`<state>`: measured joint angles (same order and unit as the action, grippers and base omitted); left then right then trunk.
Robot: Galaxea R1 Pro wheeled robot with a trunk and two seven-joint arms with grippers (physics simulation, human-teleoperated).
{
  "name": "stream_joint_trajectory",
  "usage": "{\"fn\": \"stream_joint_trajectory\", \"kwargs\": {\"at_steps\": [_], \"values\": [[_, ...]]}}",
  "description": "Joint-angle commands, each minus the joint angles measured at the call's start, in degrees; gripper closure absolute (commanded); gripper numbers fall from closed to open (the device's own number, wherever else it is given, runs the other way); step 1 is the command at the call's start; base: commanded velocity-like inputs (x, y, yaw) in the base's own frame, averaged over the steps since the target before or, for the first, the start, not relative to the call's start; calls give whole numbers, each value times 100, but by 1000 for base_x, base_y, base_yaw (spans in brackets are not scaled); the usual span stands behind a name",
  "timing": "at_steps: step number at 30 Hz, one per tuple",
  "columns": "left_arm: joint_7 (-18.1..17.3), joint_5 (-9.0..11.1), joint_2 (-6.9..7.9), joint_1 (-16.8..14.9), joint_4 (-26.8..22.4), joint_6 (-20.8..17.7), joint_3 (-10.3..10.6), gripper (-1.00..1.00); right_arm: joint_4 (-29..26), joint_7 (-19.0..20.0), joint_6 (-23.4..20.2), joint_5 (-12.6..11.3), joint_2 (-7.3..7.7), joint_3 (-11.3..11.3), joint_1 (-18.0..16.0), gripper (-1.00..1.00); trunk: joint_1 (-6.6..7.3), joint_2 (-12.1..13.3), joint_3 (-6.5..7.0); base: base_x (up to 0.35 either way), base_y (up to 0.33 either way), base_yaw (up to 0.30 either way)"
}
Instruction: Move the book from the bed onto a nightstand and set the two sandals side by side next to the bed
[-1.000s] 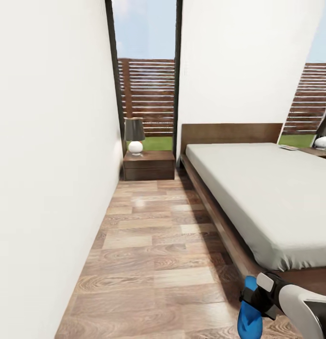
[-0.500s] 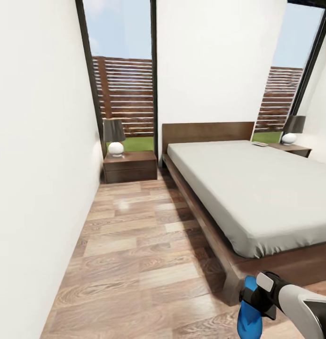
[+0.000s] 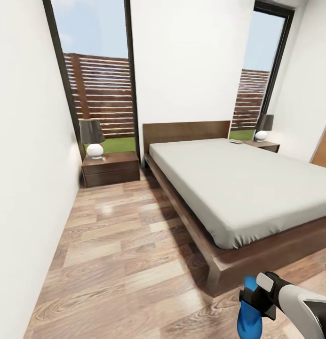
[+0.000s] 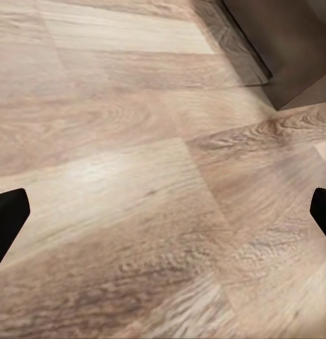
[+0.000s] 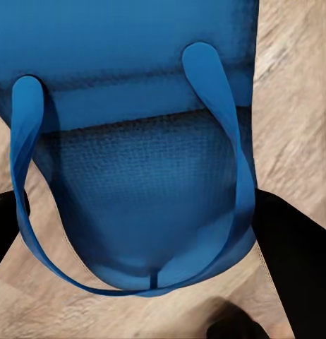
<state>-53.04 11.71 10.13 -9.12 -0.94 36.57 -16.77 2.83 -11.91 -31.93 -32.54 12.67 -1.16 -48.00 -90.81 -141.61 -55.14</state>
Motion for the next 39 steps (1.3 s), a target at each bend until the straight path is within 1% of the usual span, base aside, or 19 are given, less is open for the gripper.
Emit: {"fn": "stream_joint_trajectory", "kwargs": {"at_steps": [1, 39], "values": [[-40, 59, 3, -2, 6, 0, 22, -100, 7, -37, -1, -41, -1, -7, -7, 100, 1, -3, -6, 0, 0, -265], [-14, 59, -1, -2, 6, 0, 24, -100, 7, -34, -6, -42, -1, -7, -7, 100, 1, -3, -6, 0, 0, -254]]}}
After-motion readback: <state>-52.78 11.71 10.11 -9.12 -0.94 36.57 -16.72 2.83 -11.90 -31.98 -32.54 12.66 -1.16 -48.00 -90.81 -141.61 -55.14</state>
